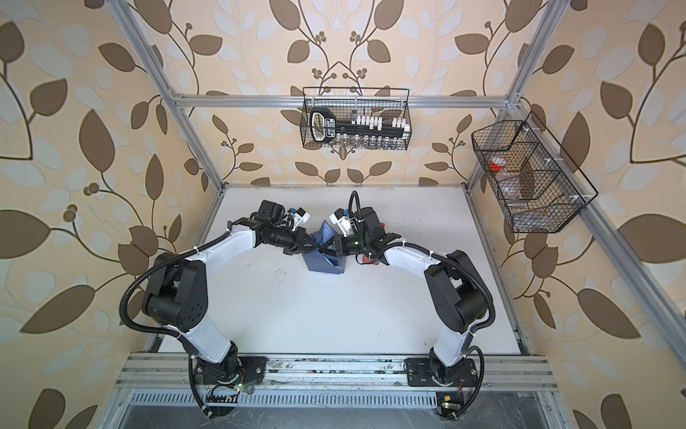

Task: Wrap a gift box in wrapping paper
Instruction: Fold the wrapping paper for the gift box.

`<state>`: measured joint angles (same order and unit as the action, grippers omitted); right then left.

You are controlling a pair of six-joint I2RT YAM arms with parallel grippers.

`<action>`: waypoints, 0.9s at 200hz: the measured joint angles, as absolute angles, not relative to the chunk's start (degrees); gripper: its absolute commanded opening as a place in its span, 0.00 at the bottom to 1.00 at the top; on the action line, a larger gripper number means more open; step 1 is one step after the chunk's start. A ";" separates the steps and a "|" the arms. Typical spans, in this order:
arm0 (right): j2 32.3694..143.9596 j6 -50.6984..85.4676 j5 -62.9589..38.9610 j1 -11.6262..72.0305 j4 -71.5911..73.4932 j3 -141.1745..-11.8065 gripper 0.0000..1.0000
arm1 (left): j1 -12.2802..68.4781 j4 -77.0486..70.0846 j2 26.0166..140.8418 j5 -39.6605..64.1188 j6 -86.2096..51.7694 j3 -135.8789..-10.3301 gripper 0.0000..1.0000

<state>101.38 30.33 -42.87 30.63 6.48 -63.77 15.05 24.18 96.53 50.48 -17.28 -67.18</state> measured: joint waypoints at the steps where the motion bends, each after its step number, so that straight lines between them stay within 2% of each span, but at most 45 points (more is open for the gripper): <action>1: 101.41 30.33 -42.87 30.63 6.50 -63.77 0.24 | 15.05 24.18 96.53 50.46 -17.28 -67.18 0.03; 20: 101.67 30.35 -42.87 30.63 6.68 -63.77 0.23 | 15.05 24.67 96.38 50.35 -16.53 -67.24 0.05; 50: 102.26 29.32 -42.83 30.35 7.14 -63.77 0.23 | 14.94 32.12 96.27 49.01 -13.23 -71.72 0.24; 87: 102.32 28.88 -42.92 29.71 9.80 -62.70 0.23 | 11.46 49.78 95.85 48.95 6.39 -93.54 0.45; 103: 102.28 28.80 -42.92 29.71 10.11 -62.57 0.23 | 8.54 51.94 93.54 49.01 16.05 -97.03 0.54; 131: 101.97 28.05 -42.89 29.87 10.11 -62.26 0.23 | 5.87 56.36 93.65 49.17 35.68 -95.94 0.60; 155: 101.86 27.79 -42.87 30.15 10.13 -62.15 0.23 | 6.09 61.41 102.30 51.18 52.80 -95.88 0.60; 180: 101.38 27.42 -42.87 30.50 10.11 -61.58 0.23 | 6.42 64.73 112.77 54.11 62.02 -96.62 0.58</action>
